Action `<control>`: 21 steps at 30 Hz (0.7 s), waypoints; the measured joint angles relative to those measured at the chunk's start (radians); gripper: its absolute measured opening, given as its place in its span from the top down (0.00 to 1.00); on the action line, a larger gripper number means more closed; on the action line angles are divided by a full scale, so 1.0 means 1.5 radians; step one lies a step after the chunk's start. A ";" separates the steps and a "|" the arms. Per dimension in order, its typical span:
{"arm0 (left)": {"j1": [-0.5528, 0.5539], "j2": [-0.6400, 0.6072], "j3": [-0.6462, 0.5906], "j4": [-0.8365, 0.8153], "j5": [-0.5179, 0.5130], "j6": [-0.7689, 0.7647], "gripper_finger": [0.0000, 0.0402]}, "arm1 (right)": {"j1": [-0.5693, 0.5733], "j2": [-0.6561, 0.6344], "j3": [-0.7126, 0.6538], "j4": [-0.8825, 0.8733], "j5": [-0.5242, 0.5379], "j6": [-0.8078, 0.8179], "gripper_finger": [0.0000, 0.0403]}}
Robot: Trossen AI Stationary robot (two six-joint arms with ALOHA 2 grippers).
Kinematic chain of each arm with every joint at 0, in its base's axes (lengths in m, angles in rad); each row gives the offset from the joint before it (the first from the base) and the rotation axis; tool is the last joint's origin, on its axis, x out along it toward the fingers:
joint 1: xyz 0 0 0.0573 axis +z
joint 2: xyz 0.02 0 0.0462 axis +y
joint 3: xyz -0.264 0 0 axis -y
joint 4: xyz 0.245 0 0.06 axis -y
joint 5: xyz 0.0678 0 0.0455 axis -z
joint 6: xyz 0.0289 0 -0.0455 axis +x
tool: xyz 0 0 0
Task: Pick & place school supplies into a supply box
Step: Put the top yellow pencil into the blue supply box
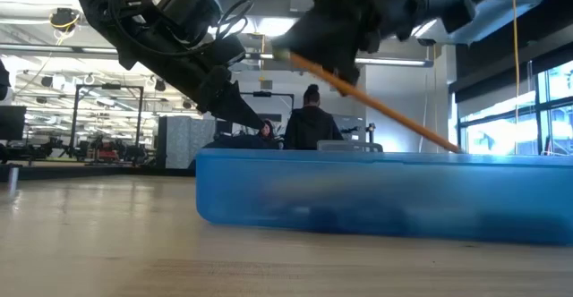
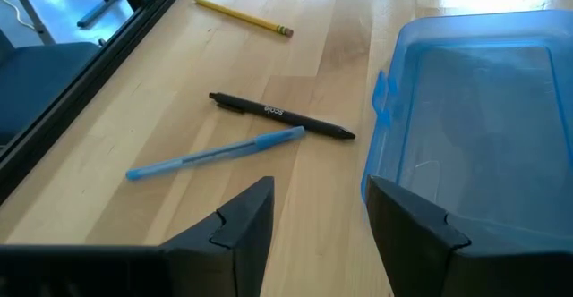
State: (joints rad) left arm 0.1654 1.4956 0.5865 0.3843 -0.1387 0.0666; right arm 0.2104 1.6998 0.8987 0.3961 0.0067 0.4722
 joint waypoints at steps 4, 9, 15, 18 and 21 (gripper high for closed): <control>0.000 0.000 0.000 0.000 0.000 0.000 0.58 | 0.000 0.035 0.000 -0.009 0.000 0.017 0.89; 0.000 0.000 0.000 0.000 0.000 0.000 0.58 | 0.000 0.063 0.000 -0.018 -0.024 0.017 0.89; 0.000 0.000 0.000 0.000 0.001 0.000 0.58 | 0.000 0.072 0.001 -0.053 -0.040 0.014 0.89; 0.000 0.000 0.000 0.000 0.001 -0.001 0.58 | 0.000 0.072 0.001 -0.065 -0.041 0.013 0.89; 0.000 0.000 0.000 0.000 0.001 0.000 0.58 | 0.000 0.072 0.001 -0.064 -0.041 0.013 0.89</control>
State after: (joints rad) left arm 0.1654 1.4956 0.5865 0.3843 -0.1368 0.0662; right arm 0.2104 1.8080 0.8997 0.2998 -0.0551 0.4913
